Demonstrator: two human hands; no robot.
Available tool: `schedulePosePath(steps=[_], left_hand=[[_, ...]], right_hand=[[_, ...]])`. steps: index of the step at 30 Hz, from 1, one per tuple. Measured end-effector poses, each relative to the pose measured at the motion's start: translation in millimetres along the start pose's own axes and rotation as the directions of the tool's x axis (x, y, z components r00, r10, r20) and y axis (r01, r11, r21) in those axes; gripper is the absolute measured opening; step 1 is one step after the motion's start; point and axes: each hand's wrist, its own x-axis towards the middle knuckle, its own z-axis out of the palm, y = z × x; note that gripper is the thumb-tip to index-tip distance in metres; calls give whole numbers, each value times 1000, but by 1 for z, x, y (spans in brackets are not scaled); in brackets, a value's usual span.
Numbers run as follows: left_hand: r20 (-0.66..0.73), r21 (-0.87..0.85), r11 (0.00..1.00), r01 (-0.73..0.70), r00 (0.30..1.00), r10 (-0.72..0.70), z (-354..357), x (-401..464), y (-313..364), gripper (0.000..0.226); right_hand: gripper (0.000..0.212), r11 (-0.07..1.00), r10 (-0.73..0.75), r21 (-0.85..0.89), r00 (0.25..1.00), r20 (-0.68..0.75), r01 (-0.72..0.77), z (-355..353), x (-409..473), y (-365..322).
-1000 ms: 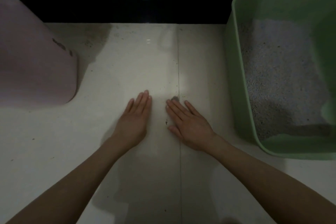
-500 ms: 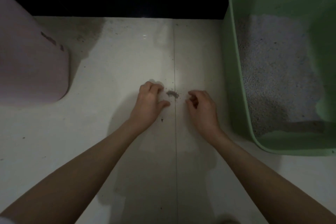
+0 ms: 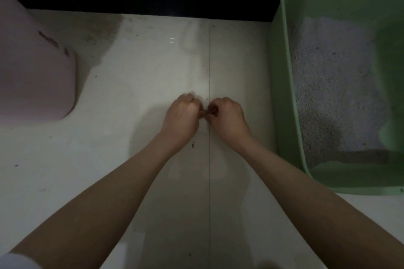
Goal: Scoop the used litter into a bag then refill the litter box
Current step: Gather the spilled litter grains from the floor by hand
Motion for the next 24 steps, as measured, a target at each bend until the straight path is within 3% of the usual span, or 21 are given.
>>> schedulePosePath(steps=[6,10,12,15,16,18,21,24], left_hand=[[17,195,978,-74,997,72,-4,-8,-7,12],[-2,142,988,58,998,-58,-8,-26,-12,10],[8,92,985,147,989,-148,-11,-37,-13,17],[23,-25,975,220,975,-220,-24,-52,-14,18],[16,-74,970,232,973,-231,-31,-56,-14,18],[-1,-164,959,229,973,-232,-48,-66,-13,16],[-61,-244,960,140,985,-159,-88,-86,-10,10],[-273,-258,965,49,954,-121,-149,-101,-9,9]], right_hand=[[22,990,-1,-144,999,41,7,-1,2,-11],[25,961,-46,-267,993,107,73,0,-3,-18],[25,970,-46,-235,994,101,68,-3,-8,-15],[20,993,97,65,995,13,-98,-8,-17,-13],[18,952,182,246,983,25,-182,-12,-21,-19],[18,765,267,585,959,93,-269,-26,-28,-39],[18,603,162,767,975,150,-218,-62,-36,-86],[11,498,-46,861,988,147,-105,-103,-42,-146]])
